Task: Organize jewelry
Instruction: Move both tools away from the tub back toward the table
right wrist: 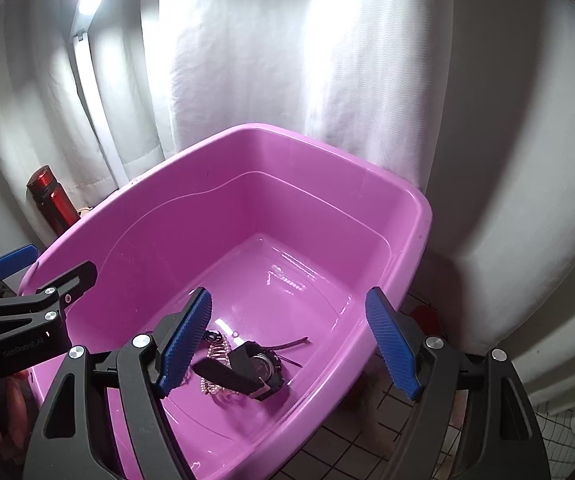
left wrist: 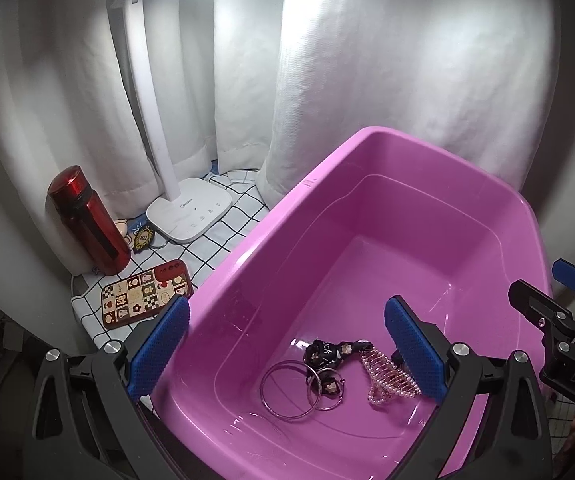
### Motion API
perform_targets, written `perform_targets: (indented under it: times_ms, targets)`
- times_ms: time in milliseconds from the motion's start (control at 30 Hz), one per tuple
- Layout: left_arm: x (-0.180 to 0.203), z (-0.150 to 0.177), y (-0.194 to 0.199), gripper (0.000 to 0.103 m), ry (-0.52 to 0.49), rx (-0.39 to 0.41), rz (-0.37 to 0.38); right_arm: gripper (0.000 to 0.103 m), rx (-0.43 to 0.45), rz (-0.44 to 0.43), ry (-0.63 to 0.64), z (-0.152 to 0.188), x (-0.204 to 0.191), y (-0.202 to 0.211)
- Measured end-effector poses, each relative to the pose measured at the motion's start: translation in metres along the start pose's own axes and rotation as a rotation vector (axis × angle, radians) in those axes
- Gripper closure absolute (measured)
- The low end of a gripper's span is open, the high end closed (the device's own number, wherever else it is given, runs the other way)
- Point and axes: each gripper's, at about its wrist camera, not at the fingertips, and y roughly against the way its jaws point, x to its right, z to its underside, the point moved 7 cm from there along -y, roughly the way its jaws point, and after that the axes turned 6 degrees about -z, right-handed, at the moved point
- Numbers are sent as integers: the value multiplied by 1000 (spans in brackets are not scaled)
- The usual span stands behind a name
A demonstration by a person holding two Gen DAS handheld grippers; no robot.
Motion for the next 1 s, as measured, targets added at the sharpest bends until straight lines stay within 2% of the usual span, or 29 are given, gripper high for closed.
perform_targets:
  times_ms: [1000]
  targets:
    - [9, 3, 32, 7, -6, 10, -21, 27, 34, -28, -10, 9, 0, 28]
